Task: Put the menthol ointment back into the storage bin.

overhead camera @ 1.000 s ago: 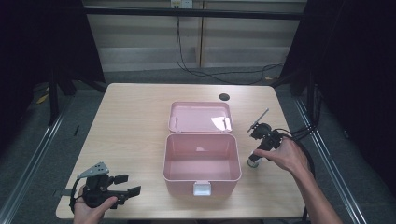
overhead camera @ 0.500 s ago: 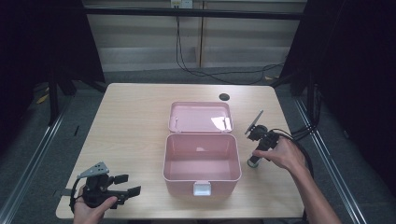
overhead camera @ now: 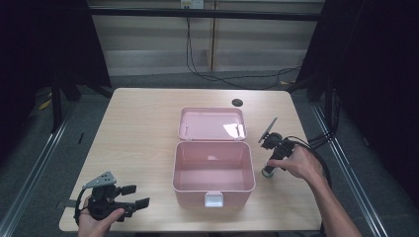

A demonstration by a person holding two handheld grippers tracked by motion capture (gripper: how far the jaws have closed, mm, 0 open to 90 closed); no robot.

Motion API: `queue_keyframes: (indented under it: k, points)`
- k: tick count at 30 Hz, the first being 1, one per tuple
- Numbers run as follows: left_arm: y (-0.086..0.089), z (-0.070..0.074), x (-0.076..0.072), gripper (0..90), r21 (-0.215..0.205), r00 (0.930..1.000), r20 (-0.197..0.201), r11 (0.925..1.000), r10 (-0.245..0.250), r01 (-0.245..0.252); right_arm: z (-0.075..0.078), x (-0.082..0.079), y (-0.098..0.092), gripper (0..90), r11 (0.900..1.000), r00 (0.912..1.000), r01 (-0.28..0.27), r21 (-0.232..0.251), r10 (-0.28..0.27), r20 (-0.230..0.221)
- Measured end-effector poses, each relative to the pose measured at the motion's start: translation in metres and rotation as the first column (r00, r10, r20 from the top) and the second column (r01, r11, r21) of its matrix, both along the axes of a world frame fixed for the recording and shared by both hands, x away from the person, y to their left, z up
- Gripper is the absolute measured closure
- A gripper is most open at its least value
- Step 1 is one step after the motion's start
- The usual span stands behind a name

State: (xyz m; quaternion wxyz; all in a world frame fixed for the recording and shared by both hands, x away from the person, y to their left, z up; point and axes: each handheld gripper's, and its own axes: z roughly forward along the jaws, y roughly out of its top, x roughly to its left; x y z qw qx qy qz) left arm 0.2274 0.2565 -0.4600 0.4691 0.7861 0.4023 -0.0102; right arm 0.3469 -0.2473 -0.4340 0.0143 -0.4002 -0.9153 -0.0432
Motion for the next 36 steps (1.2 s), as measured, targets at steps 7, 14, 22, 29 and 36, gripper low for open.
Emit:
queue_keyframes:
  k: [7, 14, 22, 29, 36]
  points:
    - [0.000, 0.000, 0.000, 18.7, -0.002, 1.0000, 0.001, 1.0000, 0.005, -0.005, 0.004, -0.001, -0.002, 50.9, 1.000, 0.9999, 0.004, 0.011, -0.005, 0.013]
    - [0.002, 0.001, 0.000, 16.7, -0.012, 1.0000, 0.000, 0.9999, 0.008, -0.008, 0.012, -0.004, 0.003, 50.9, 1.000, 0.9999, -0.014, 0.007, 0.014, -0.009]
    - [0.002, 0.000, 0.000, 16.3, -0.013, 1.0000, 0.002, 0.9999, -0.001, 0.001, 0.020, -0.006, 0.005, 50.9, 0.999, 0.9994, -0.036, 0.016, 0.036, -0.004]
    - [0.003, 0.000, 0.000, 16.2, -0.010, 1.0000, 0.001, 0.9999, -0.002, 0.002, 0.022, -0.010, 0.003, 50.9, 0.999, 0.9993, -0.036, 0.020, 0.036, -0.010]
    - [0.004, 0.001, 0.000, 16.2, -0.007, 0.9998, 0.008, 0.9998, -0.016, 0.016, 0.034, -0.011, 0.002, 50.9, 0.998, 0.9974, -0.068, 0.005, 0.068, 0.022]
